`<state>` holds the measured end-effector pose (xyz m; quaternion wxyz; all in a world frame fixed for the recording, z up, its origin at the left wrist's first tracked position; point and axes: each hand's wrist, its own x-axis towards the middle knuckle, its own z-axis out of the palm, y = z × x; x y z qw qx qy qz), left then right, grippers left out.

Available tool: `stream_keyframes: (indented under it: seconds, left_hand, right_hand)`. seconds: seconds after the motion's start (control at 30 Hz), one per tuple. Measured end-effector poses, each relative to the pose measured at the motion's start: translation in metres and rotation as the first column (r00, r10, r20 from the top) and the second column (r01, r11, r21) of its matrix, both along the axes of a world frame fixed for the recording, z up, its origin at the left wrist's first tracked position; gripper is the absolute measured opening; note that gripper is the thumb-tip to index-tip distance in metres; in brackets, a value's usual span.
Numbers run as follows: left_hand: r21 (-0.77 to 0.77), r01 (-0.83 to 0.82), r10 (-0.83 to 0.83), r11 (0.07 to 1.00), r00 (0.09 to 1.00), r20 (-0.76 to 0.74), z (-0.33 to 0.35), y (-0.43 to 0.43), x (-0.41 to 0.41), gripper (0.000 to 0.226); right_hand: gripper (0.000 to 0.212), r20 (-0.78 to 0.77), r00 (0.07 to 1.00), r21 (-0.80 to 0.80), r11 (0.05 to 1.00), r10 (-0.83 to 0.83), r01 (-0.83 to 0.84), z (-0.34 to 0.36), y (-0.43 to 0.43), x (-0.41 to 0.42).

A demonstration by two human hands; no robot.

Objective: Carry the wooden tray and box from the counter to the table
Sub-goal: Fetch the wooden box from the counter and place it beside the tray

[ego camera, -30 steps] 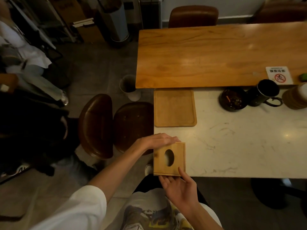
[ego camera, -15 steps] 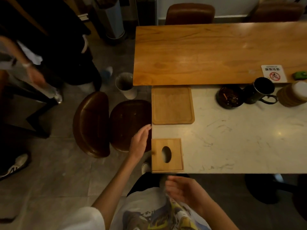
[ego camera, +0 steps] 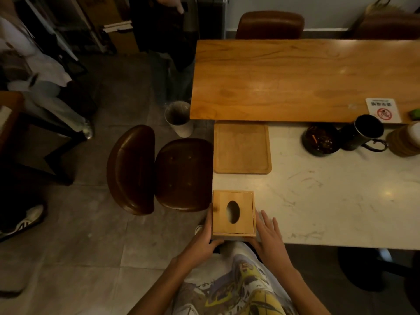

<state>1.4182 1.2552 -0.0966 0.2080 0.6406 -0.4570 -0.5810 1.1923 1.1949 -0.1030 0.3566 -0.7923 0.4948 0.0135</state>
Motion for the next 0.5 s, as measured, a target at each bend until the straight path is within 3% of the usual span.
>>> stream_keyframes:
  seconds: [0.17, 0.37, 0.5]
  left_hand:
    - [-0.033, -0.019, 0.021, 0.999, 0.997, 0.068, 0.009, -0.015, 0.001, 0.081]
    - [-0.055, -0.020, 0.026, 0.998, 0.994, 0.106, 0.001, -0.022, 0.001, 0.084]
    - [-0.062, -0.027, 0.035, 0.998, 0.991, 0.131, -0.007, -0.021, 0.002, 0.091]
  right_hand:
    - [0.092, -0.001, 1.000, 0.001, 1.000, -0.001, 0.001, -0.008, -0.012, 0.005]
    - [0.095, 0.008, 1.000, 0.036, 0.999, -0.028, 0.027, -0.015, -0.017, 0.007]
    - [0.082, -0.014, 1.000, 0.036, 0.999, -0.021, 0.021, -0.017, -0.017, 0.006]
